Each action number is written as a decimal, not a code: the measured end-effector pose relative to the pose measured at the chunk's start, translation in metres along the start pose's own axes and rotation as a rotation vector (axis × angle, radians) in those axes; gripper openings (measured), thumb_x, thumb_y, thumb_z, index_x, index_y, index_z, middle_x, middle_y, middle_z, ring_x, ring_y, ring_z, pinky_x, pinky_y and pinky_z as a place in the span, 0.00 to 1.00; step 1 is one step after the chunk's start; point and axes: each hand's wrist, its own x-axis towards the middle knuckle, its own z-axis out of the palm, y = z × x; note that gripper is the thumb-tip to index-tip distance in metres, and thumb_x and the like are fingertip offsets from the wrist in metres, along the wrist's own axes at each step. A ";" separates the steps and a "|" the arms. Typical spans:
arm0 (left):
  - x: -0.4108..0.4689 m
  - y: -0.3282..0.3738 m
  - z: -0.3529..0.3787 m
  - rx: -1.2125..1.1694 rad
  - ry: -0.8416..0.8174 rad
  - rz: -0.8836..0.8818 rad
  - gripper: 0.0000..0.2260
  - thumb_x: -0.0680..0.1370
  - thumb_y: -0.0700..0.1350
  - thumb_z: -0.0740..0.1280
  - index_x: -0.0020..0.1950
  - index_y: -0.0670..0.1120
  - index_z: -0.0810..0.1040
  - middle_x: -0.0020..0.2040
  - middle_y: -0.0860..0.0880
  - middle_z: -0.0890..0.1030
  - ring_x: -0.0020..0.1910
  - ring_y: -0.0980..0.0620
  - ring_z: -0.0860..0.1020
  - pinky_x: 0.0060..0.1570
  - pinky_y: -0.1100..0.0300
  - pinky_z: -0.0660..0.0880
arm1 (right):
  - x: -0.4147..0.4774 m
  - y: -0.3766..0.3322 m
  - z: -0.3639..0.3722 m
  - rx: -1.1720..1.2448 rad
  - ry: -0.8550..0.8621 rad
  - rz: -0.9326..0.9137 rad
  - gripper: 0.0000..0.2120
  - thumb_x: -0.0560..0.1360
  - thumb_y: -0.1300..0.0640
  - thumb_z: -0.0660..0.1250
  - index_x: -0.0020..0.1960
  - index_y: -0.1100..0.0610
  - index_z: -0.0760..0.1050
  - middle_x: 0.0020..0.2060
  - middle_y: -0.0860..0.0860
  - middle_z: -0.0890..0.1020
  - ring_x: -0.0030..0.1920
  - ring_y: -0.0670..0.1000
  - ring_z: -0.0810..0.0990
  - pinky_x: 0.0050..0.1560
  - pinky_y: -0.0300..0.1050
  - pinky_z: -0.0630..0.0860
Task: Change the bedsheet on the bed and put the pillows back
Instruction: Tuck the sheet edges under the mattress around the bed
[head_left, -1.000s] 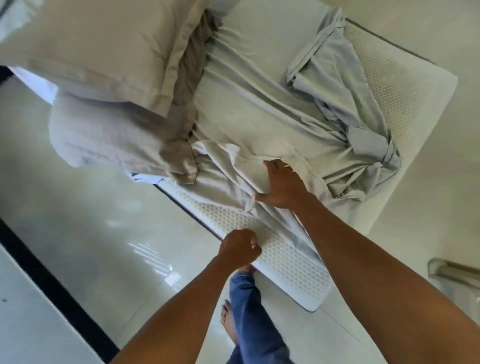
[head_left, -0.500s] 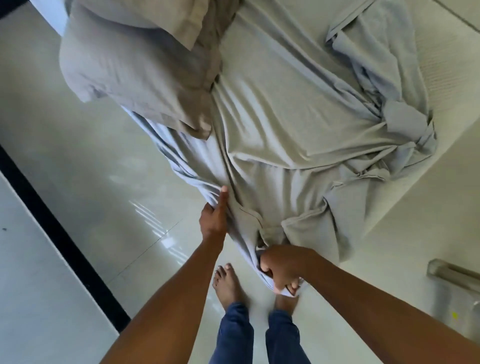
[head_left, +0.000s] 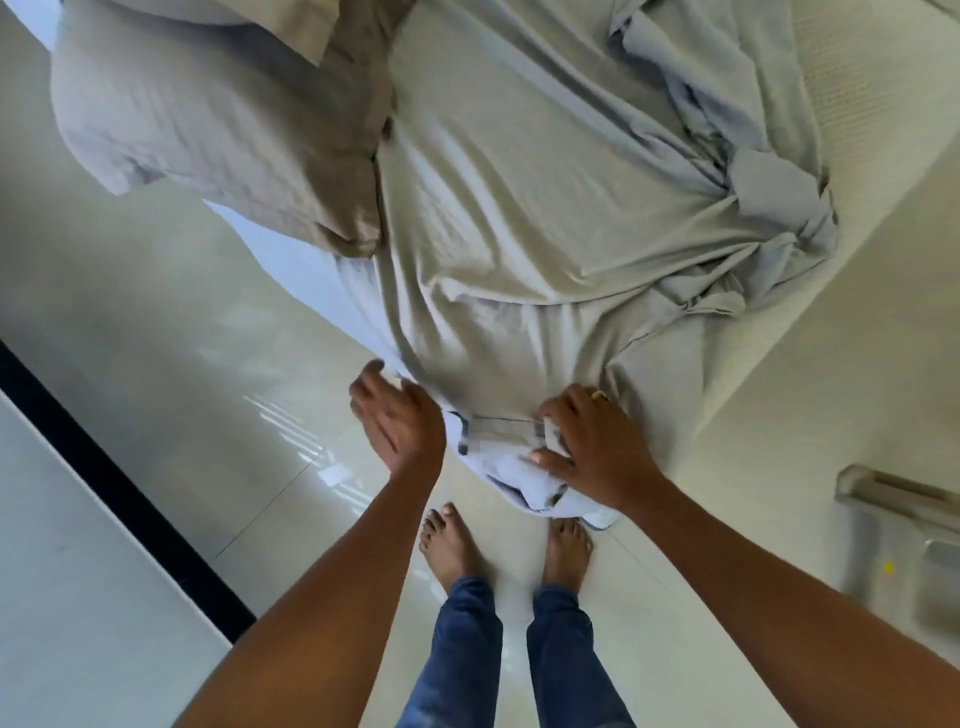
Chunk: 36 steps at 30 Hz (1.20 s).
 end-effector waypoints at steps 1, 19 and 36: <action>-0.002 0.005 0.002 0.030 0.003 0.187 0.18 0.76 0.39 0.61 0.67 0.43 0.72 0.63 0.40 0.74 0.61 0.39 0.72 0.63 0.48 0.69 | -0.018 -0.002 0.007 -0.029 0.043 -0.004 0.15 0.75 0.41 0.67 0.50 0.53 0.74 0.41 0.52 0.78 0.40 0.54 0.78 0.39 0.49 0.76; -0.072 0.116 0.066 0.738 -0.801 0.916 0.21 0.80 0.53 0.63 0.74 0.53 0.73 0.65 0.42 0.74 0.62 0.40 0.74 0.62 0.51 0.72 | -0.069 0.086 -0.023 0.657 0.571 1.110 0.23 0.72 0.46 0.71 0.62 0.54 0.73 0.54 0.54 0.82 0.53 0.58 0.82 0.55 0.54 0.79; -0.083 0.216 0.133 1.038 -1.024 0.762 0.34 0.79 0.61 0.65 0.81 0.53 0.59 0.79 0.40 0.63 0.79 0.40 0.59 0.74 0.47 0.64 | -0.075 0.247 -0.078 0.627 0.264 1.181 0.14 0.76 0.56 0.70 0.60 0.59 0.79 0.55 0.55 0.85 0.60 0.57 0.81 0.59 0.44 0.73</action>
